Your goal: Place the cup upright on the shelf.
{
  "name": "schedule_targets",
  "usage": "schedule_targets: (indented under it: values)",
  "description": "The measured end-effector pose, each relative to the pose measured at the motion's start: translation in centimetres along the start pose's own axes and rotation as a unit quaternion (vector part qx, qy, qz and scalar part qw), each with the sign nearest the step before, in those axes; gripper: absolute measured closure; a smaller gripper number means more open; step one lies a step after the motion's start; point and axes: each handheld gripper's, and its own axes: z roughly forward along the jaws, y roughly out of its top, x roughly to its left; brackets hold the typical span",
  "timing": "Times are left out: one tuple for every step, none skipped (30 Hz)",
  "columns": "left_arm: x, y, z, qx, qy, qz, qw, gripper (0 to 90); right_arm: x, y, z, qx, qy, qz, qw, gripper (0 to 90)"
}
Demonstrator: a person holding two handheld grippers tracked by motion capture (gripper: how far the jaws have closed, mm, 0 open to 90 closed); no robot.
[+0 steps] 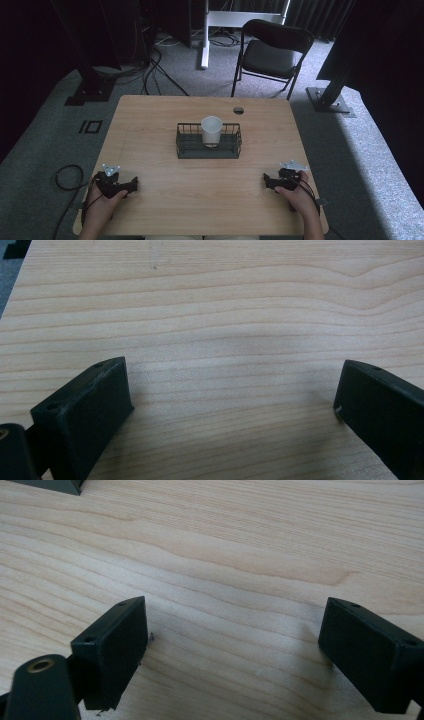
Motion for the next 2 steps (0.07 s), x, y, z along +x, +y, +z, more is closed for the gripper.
schedule_targets:
  values:
    - [0.0, 0.0, 0.0, 0.0, 0.0, 0.0, 1.0, 2.0, 0.0, 0.0, 0.0, 0.0, 0.0, 0.0, 1.0, 11.8]
    - [0.0, 0.0, 0.0, 0.0, 0.0, 0.0, 1.0, 2.1, 0.0, 0.0, 0.0, 0.0, 0.0, 0.0, 1.0, 11.8]
